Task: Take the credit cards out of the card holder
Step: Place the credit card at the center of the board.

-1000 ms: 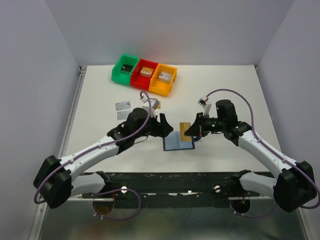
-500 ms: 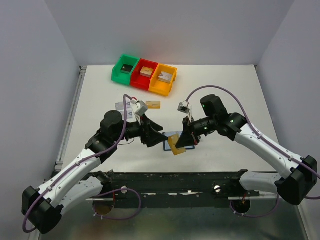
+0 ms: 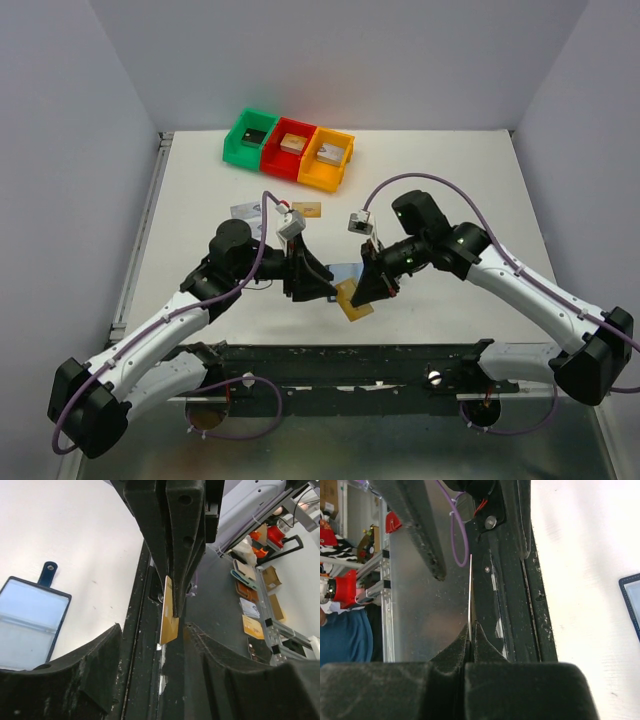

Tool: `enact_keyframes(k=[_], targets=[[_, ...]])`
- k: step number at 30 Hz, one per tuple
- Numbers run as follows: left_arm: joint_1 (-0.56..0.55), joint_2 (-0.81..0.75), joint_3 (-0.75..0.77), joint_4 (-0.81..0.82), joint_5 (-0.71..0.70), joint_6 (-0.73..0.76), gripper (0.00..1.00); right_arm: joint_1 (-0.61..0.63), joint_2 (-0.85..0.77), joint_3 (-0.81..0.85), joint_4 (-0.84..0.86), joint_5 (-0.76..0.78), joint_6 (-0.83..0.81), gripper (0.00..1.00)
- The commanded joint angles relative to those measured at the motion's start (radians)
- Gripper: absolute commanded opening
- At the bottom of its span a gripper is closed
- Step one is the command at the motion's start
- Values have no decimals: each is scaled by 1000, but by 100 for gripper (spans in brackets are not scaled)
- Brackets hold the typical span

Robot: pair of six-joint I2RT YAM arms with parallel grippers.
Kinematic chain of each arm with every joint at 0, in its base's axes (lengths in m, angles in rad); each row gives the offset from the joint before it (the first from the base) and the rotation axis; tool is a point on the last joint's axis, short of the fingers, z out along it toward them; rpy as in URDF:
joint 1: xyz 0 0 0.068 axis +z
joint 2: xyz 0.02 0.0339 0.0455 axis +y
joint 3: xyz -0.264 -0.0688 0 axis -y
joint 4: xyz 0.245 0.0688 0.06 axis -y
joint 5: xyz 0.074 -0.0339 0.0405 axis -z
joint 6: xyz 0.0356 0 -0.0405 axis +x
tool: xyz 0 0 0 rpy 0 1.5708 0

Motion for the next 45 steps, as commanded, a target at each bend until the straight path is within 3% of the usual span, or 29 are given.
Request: enact_keyframes(k=[1, 10, 19, 20, 22, 23, 25, 27, 29, 34, 36, 40, 45], targets=[[4, 16, -11, 71, 80, -24, 58, 20, 14, 39, -48, -33, -26, 0], [-9, 36, -17, 116, 146, -38, 29, 29, 24, 48, -48, -15, -26, 0], [-42, 64, -17, 120, 155, -38, 26, 34, 33, 62, -53, -18, -57, 0], [-42, 64, -17, 125, 154, -39, 21, 34, 33, 62, -56, -18, -57, 0], [-43, 59, -22, 131, 143, -45, 3, 35, 30, 60, -53, -9, -56, 0], [-43, 56, -26, 137, 134, -55, 0, 35, 27, 60, -51, 13, -46, 9], [-43, 44, -39, 166, 108, -76, 0, 35, 18, 60, -45, 118, -4, 41], [-35, 21, -48, 154, 42, -78, 0, 31, -6, 57, -36, 275, 61, 55], [-8, -4, -65, 139, -65, -81, 0, 8, -38, 46, -13, 394, 114, 61], [96, 11, -66, -53, -575, -221, 0, -90, -181, -36, 84, 742, 240, 61], [145, 82, -65, -87, -677, -313, 0, -93, -232, -73, 110, 862, 256, 61], [242, 250, -62, 0, -691, -418, 0, -93, -304, -170, 162, 949, 302, 59], [331, 451, 0, 108, -636, -446, 0, -96, -353, -262, 202, 860, 348, 59]])
